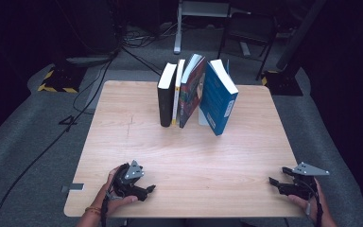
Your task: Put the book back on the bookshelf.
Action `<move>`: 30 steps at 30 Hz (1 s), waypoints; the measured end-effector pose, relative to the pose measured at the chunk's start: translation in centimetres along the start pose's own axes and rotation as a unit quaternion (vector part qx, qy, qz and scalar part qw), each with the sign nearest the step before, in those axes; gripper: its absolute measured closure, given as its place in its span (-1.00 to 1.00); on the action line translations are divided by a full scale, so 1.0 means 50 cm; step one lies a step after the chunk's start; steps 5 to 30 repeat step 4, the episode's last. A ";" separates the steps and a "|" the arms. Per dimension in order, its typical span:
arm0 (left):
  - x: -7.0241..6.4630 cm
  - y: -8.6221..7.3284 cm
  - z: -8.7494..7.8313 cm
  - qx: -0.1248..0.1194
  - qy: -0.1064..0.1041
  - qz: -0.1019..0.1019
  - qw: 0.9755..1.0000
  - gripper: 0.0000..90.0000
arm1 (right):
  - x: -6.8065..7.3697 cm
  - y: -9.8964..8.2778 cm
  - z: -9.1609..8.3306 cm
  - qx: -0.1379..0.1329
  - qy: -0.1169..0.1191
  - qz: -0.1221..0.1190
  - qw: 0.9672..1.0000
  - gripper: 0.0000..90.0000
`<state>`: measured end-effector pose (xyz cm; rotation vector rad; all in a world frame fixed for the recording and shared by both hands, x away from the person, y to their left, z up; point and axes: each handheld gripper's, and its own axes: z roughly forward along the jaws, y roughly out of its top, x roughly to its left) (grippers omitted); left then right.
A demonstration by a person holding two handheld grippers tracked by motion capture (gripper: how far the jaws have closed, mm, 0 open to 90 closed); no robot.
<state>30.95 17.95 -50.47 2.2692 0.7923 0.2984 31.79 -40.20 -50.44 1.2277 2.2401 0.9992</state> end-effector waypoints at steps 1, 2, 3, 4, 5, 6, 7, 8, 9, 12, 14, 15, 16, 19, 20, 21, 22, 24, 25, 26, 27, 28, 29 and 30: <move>0.000 0.000 0.000 -0.001 0.000 0.000 1.000 -0.69 | 0.000 0.000 0.000 0.000 0.000 0.000 1.000 -0.49; 0.000 0.000 0.000 -0.001 0.000 0.000 1.000 -0.69 | 0.000 0.000 0.000 0.000 0.000 0.000 1.000 -0.49; 0.000 0.000 0.000 -0.001 -0.001 0.001 1.000 -0.69 | 0.000 0.000 0.000 0.000 0.000 0.000 1.000 -0.49; 0.000 0.000 0.000 -0.001 -0.001 0.001 1.000 -0.69 | 0.000 0.000 0.000 0.000 0.000 0.000 1.000 -0.49; 0.000 0.000 0.000 -0.001 -0.001 0.001 1.000 -0.69 | 0.000 0.000 0.000 0.000 0.000 0.000 1.000 -0.49; 0.000 0.000 0.000 -0.001 -0.001 0.001 1.000 -0.69 | 0.000 0.000 0.000 0.000 0.000 0.000 1.000 -0.49; 0.000 0.000 0.000 -0.001 -0.001 0.001 1.000 -0.69 | 0.000 0.000 0.000 0.000 0.000 0.000 1.000 -0.49; 0.000 0.000 0.000 -0.001 -0.001 0.001 1.000 -0.69 | 0.000 0.000 0.000 0.000 0.000 0.000 1.000 -0.49; 0.000 0.000 0.000 -0.001 -0.001 0.001 1.000 -0.69 | 0.000 0.000 0.000 0.000 0.000 0.000 1.000 -0.49; 0.000 0.000 0.000 -0.001 -0.001 0.001 1.000 -0.69 | 0.000 0.000 0.000 0.000 0.000 0.000 1.000 -0.49; 0.000 0.000 0.000 -0.001 -0.001 0.001 1.000 -0.69 | 0.000 0.000 0.000 0.000 0.000 0.000 1.000 -0.49; 0.000 0.000 0.000 -0.001 -0.001 0.001 1.000 -0.69 | 0.000 0.000 0.000 0.000 0.000 0.000 1.000 -0.49; 0.000 0.000 0.000 -0.001 -0.001 0.001 1.000 -0.69 | 0.000 0.000 0.000 0.000 0.000 0.000 1.000 -0.49; 0.000 0.000 0.000 -0.001 -0.001 0.001 1.000 -0.69 | 0.000 0.000 0.000 0.000 0.000 0.000 1.000 -0.49; 0.000 0.000 0.000 -0.001 -0.001 0.001 1.000 -0.69 | 0.000 0.000 0.000 0.000 0.000 0.000 1.000 -0.49; 0.000 0.000 0.000 -0.001 -0.001 0.001 1.000 -0.69 | 0.000 0.000 0.000 0.000 0.000 0.000 1.000 -0.49; 0.000 0.000 0.000 -0.001 -0.001 0.001 1.000 -0.69 | 0.000 0.000 0.000 0.000 0.000 0.000 1.000 -0.49; 0.000 0.000 0.000 -0.001 -0.001 0.001 1.000 -0.69 | 0.000 0.000 0.000 0.000 0.000 0.000 1.000 -0.49; 0.000 0.000 0.000 -0.001 -0.001 0.001 1.000 -0.69 | 0.000 0.000 0.000 0.000 0.000 0.000 1.000 -0.49; 0.000 0.000 0.000 -0.001 -0.001 0.001 1.000 -0.69 | 0.000 0.000 0.000 0.000 0.000 0.000 1.000 -0.49; 0.000 0.000 0.000 -0.001 -0.001 0.001 1.000 -0.69 | 0.000 0.000 0.000 0.000 0.000 0.000 1.000 -0.49; 0.000 0.000 0.000 -0.001 -0.001 0.001 1.000 -0.69 | 0.000 0.000 0.000 0.000 0.000 0.000 1.000 -0.49; 0.000 0.000 0.000 -0.001 -0.001 0.001 1.000 -0.69 | 0.000 0.000 0.000 0.000 0.000 0.000 1.000 -0.49; 0.000 0.000 0.000 -0.001 -0.001 0.001 1.000 -0.69 | 0.000 0.000 0.000 0.000 0.000 0.000 1.000 -0.49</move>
